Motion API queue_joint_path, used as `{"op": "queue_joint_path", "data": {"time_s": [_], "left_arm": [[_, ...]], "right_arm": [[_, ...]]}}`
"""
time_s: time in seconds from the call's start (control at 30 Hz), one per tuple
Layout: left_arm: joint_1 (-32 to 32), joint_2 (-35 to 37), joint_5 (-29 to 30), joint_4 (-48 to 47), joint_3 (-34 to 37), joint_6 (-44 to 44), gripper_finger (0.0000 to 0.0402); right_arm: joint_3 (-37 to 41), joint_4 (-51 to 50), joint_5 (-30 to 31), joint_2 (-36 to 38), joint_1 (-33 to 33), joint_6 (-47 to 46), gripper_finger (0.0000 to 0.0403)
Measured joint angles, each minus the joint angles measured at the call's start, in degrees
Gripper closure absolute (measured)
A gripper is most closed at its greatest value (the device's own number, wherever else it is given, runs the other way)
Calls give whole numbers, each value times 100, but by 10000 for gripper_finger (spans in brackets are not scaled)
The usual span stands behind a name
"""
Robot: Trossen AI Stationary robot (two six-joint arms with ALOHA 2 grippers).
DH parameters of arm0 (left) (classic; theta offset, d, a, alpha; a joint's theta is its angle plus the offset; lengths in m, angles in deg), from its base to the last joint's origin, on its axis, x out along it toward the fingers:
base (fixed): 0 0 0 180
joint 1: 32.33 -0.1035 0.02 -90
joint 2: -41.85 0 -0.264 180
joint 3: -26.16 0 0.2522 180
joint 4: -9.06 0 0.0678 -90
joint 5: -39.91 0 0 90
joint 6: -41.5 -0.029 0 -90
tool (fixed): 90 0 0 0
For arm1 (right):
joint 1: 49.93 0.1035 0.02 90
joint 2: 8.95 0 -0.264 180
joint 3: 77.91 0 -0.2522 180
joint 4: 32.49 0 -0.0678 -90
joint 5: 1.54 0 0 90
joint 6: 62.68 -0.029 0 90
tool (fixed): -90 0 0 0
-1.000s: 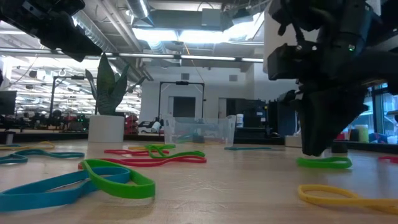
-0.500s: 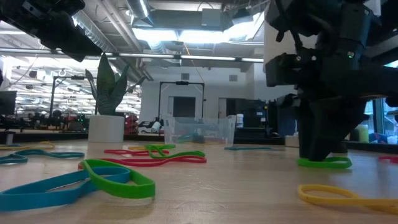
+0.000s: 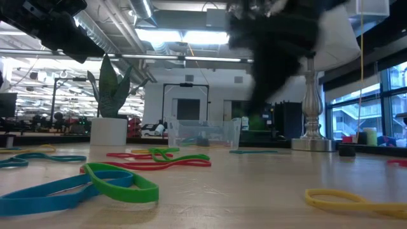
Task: Pick and place rubber bands into bin
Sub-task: Put the green rubber band into the transparent bin
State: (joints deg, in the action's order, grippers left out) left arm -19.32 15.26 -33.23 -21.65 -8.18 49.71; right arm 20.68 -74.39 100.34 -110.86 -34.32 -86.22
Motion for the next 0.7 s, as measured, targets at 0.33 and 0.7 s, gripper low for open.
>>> {"op": "queue_joint_path", "data": {"time_s": [0.33, 0.7], "left_arm": [[0, 0, 0, -1, 0, 0, 400], [1, -2, 0, 3, 0, 2, 400]], "right_arm": [[-1941, -168, 1091, -58, -1616, 1203, 401], [-2148, -100, 1049, -791, -3112, 1023, 399]]}}
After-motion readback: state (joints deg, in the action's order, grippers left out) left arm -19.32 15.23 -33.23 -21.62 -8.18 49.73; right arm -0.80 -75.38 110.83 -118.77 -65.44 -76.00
